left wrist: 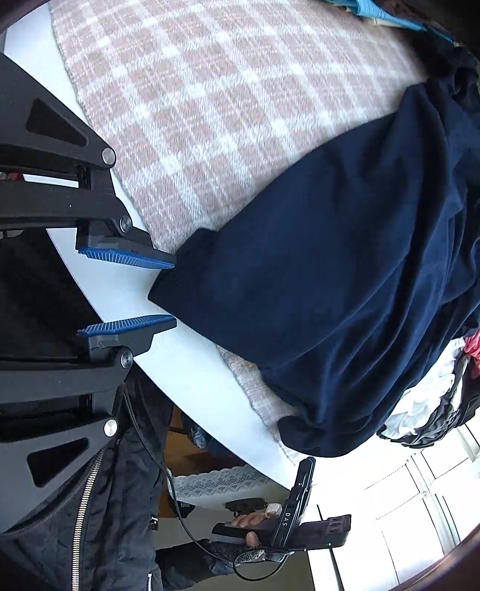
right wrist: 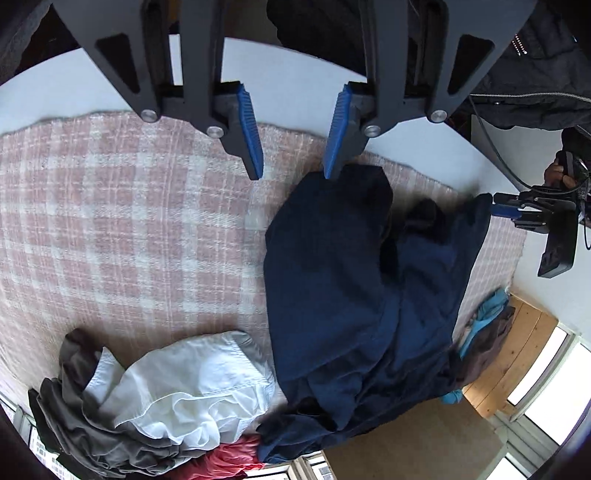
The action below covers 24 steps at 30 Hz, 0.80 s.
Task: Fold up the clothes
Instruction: 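Lay the sweatshirt on the bed and open both grippers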
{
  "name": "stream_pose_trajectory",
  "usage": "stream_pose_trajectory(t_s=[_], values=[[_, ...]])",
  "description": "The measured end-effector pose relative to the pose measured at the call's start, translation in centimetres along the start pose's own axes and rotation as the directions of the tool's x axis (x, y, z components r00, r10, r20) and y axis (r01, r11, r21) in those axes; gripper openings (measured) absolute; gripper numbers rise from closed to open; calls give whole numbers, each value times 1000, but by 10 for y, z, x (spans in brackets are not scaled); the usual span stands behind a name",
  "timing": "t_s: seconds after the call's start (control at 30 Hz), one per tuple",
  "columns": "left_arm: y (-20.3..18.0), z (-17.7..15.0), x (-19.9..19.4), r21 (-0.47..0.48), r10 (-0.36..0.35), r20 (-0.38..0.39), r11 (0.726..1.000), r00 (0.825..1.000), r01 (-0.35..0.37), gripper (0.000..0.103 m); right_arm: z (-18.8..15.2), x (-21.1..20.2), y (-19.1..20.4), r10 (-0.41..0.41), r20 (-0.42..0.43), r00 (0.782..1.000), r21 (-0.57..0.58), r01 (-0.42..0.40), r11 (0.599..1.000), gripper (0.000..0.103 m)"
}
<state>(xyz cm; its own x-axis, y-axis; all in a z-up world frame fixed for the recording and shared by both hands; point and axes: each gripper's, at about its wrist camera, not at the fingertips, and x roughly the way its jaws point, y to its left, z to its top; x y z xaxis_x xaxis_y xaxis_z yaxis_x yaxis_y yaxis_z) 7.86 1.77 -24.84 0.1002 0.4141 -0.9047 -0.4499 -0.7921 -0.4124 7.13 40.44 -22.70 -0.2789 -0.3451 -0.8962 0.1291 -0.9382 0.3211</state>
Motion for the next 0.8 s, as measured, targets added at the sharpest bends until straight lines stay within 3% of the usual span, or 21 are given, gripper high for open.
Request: stream_pose_trajectory(t_s=[0.07, 0.27, 0.33, 0.4, 0.47, 0.5, 0.57, 0.6, 0.67, 0.8], values=[[-12, 1, 11, 7, 23, 13, 1000, 1000, -23, 28, -3, 4, 5, 6, -1, 1000, -45, -6, 999, 45], [-41, 11, 29, 18, 166, 37, 986, 985, -166, 28, 5, 18, 18, 50, 33, 998, -99, -46, 994, 45], [-43, 14, 31, 13, 188, 53, 982, 981, -189, 25, 7, 30, 25, 15, 24, 1000, -139, -11, 990, 46], [-41, 17, 30, -8, 203, 74, 979, 976, -203, 4, 8, 42, 29, -30, 14, 999, -176, 32, 984, 46], [-35, 19, 26, -41, 177, 99, 984, 979, -174, 3, 11, 43, 28, 13, 15, 1000, -176, -10, 984, 45], [-32, 20, 22, -62, 158, 112, 987, 981, -151, 3, 12, 43, 26, 49, 13, 999, -172, -46, 984, 43], [-25, 21, 12, -103, 121, 147, 989, 982, -107, 3, 16, 41, 22, 88, 6, 996, -158, -86, 984, 3], [-21, 21, 2, -124, 101, 180, 989, 979, -80, 3, 18, 36, 20, 99, 19, 995, -150, -96, 984, 4], [-12, 19, -30, -161, 51, 268, 987, 962, -7, 3, 26, 13, 16, 182, 57, 982, -120, -174, 977, 4], [-1, 4, -117, -161, 49, 437, 987, 898, 25, 3, 41, -66, 18, 306, 213, 928, -112, -288, 951, 4]])
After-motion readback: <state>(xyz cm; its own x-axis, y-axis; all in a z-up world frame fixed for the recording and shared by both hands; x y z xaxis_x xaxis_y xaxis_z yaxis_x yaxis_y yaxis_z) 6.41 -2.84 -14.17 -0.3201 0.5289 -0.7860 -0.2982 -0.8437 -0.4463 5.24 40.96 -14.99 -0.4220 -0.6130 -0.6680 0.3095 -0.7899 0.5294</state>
